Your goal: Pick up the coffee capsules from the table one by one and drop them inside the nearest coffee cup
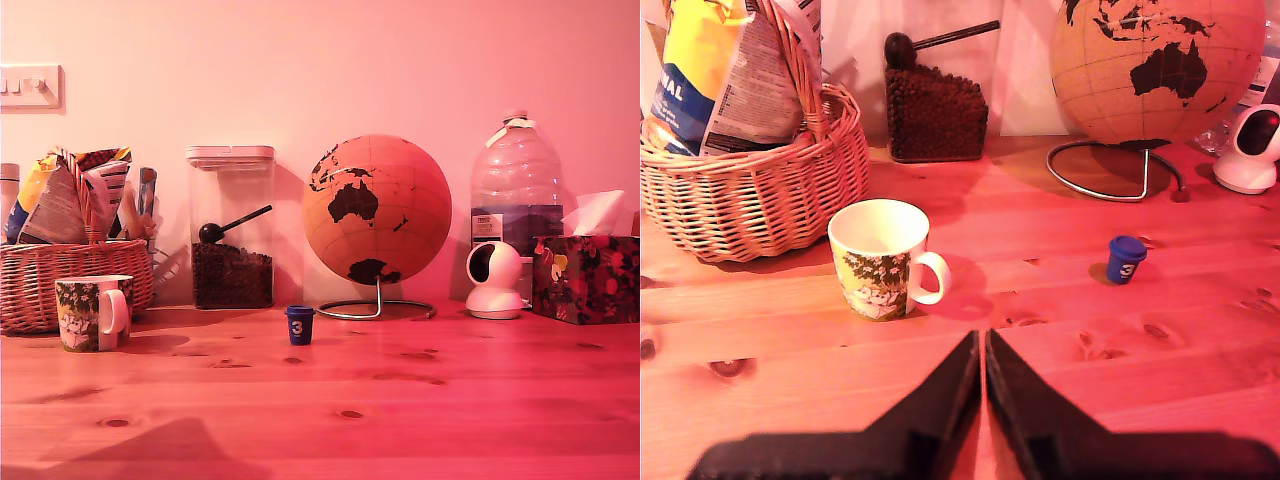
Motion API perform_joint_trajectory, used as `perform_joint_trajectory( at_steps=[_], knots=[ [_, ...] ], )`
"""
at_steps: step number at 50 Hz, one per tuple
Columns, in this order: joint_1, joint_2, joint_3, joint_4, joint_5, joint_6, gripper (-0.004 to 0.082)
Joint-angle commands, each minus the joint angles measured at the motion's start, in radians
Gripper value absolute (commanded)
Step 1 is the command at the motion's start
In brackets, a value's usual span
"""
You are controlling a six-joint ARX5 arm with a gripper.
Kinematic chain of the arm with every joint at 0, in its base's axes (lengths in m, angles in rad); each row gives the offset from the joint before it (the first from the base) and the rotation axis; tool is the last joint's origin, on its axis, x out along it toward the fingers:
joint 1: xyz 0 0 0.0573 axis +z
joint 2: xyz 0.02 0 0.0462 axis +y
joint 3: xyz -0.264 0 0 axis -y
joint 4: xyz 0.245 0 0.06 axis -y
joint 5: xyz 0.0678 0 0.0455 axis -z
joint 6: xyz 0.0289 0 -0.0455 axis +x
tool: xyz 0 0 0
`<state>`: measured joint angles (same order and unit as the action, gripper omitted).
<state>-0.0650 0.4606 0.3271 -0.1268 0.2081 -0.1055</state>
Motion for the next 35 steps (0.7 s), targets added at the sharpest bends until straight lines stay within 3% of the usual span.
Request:
perform_joint_trajectory(
  at_steps=[1,16,25,31,32,35],
  knots=[
    [0.003,-0.007,-0.029,-0.001,-0.005,0.001,-0.0011],
    [0.003,-0.009,-0.029,0.0,-0.002,0.001,-0.0011],
    [0.003,0.002,-0.029,0.031,0.06,0.001,-0.0011],
    [0.003,0.021,-0.029,0.045,0.071,0.001,-0.0011],
    [0.003,0.025,-0.029,0.048,0.074,-0.025,-0.0011],
    [0.002,0.036,-0.029,0.063,0.077,-0.025,-0.0011]
  ],
)
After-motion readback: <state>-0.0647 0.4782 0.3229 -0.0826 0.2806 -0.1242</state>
